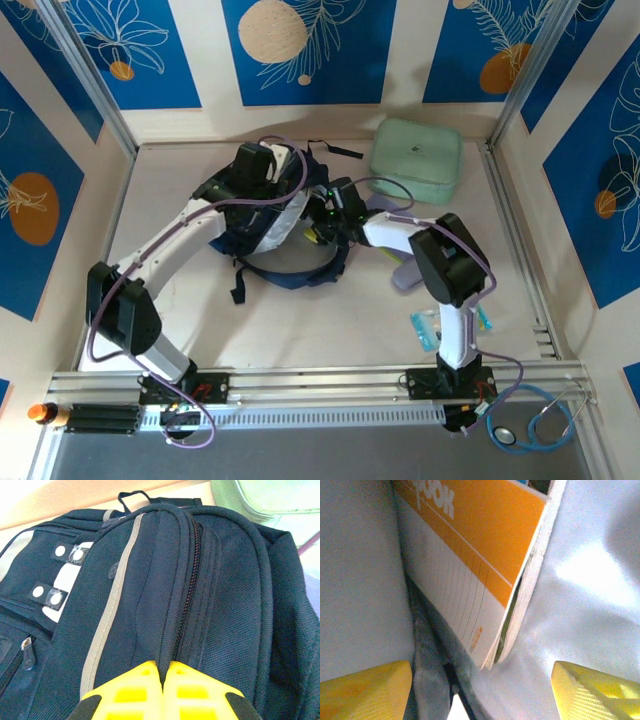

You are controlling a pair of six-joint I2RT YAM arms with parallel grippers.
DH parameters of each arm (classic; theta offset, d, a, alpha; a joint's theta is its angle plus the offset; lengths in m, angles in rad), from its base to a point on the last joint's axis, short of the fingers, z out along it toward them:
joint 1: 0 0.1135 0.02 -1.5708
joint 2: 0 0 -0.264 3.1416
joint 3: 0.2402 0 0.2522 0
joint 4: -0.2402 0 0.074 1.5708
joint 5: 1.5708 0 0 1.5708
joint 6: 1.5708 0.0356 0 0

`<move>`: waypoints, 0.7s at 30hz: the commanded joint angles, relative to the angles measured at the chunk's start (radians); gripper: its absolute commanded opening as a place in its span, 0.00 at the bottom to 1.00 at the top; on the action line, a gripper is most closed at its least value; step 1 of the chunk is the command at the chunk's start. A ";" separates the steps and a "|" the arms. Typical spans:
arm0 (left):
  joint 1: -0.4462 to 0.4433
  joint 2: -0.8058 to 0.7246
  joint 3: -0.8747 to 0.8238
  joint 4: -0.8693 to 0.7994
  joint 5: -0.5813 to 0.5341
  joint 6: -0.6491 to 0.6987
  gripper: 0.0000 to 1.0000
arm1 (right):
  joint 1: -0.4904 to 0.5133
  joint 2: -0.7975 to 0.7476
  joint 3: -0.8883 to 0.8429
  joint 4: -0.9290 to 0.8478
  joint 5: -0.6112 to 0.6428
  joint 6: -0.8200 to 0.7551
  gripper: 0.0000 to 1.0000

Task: Pack the student bag
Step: Place the book in the student bag, then close the student bag at the top-left of the table.

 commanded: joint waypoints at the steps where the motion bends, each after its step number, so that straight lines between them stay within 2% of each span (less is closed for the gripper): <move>1: 0.043 -0.076 -0.027 0.079 0.006 0.015 0.00 | -0.010 -0.101 -0.075 -0.035 -0.021 0.013 0.74; 7: 0.100 -0.149 -0.141 0.024 0.025 0.165 0.00 | -0.026 -0.303 -0.218 -0.158 0.102 -0.092 0.74; 11: 0.107 -0.209 -0.234 -0.035 -0.049 0.254 0.00 | -0.072 -0.405 -0.253 -0.291 0.180 -0.191 0.75; 14: 0.112 -0.240 -0.298 -0.041 -0.070 0.258 0.01 | -0.116 -0.414 -0.230 -0.421 0.246 -0.286 0.76; 17: 0.112 -0.247 -0.300 -0.077 -0.106 0.148 0.64 | -0.168 -0.383 -0.190 -0.522 0.310 -0.379 0.77; 18: 0.112 -0.244 -0.283 -0.104 -0.150 0.065 0.73 | -0.180 -0.366 -0.172 -0.553 0.339 -0.418 0.77; 21: 0.112 -0.244 -0.264 -0.122 -0.149 -0.060 0.83 | -0.194 -0.312 -0.112 -0.625 0.446 -0.504 0.78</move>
